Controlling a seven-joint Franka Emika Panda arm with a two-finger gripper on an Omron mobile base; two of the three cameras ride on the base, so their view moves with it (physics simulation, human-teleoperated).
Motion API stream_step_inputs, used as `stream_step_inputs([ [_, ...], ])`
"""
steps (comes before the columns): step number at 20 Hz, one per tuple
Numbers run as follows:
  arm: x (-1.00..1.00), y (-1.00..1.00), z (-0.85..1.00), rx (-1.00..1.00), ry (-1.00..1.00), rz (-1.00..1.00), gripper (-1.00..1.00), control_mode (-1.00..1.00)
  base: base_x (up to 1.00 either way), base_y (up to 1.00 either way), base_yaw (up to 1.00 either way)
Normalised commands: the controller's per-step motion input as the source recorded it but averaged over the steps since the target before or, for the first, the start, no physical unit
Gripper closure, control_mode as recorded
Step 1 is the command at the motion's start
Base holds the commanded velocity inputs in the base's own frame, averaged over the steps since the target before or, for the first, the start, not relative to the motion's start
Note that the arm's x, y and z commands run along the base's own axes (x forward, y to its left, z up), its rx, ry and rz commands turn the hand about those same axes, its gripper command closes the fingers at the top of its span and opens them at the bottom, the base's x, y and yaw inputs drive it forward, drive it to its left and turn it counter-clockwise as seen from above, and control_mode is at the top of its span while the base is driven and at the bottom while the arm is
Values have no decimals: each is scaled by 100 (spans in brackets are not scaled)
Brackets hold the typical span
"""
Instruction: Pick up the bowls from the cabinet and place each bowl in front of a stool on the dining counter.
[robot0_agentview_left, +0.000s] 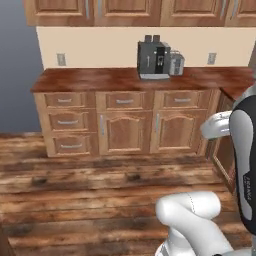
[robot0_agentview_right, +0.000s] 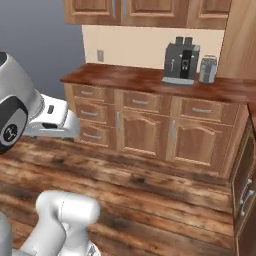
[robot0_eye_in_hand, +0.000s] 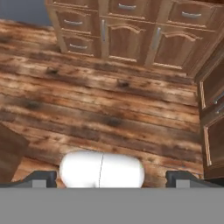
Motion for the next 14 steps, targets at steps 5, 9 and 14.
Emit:
stream_step_inputs([
  [5,0,0,0,0,0,0,-100,100,20,0,-82],
  [9,0,0,0,0,0,0,-100,100,28,5,-83],
  [14,0,0,0,0,0,0,-100,100,75,57,-69],
])
